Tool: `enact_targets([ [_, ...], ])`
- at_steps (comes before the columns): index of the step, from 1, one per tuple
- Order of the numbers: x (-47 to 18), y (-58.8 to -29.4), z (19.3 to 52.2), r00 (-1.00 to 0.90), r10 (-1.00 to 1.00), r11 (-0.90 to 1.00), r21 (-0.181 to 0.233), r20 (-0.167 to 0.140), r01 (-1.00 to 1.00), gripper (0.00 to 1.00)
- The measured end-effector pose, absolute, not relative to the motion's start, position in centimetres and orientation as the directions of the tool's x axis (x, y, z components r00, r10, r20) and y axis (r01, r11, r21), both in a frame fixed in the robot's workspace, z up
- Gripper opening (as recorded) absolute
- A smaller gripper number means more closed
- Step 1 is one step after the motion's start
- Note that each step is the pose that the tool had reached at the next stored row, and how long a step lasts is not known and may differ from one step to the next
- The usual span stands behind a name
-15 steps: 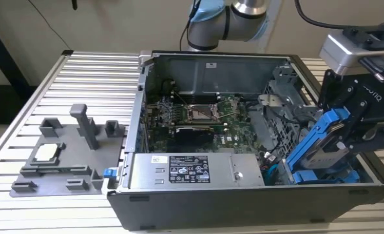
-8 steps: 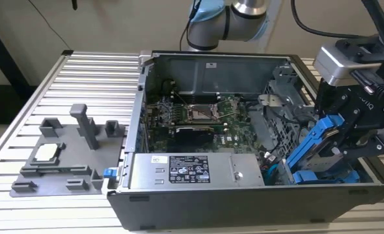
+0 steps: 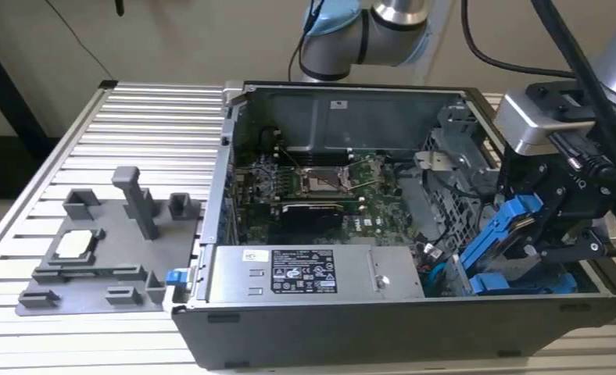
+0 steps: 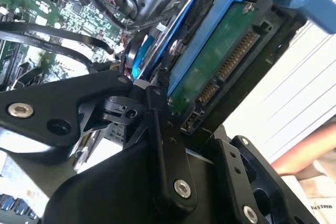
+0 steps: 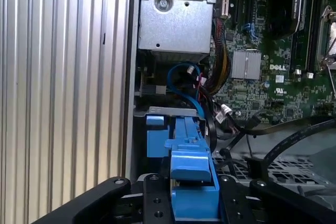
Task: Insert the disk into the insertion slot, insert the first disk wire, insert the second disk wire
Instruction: 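Insert the disk into the insertion slot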
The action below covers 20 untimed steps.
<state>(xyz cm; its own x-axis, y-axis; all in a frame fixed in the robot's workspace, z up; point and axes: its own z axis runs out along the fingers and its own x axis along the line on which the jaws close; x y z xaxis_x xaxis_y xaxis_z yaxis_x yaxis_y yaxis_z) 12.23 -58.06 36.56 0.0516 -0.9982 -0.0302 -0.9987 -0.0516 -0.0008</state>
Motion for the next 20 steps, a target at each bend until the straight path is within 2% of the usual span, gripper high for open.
enact_targets([
  [11, 12.23, -58.07, 35.52, 0.052, -0.998, -0.052, -0.001, -0.03, -0.999, 0.33],
  [13, 12.23, -58.06, 35.57, 0.052, -0.998, -0.052, -0.001, -0.03, -0.999, 0.34],
  [14, 12.23, -58.06, 35.65, 0.052, -0.998, -0.052, -0.001, -0.03, -0.999, 0.4],
  [20, 12.22, -58.06, 36.41, 0.052, -0.998, -0.052, -0.001, -0.03, -0.999, 0.42],
])
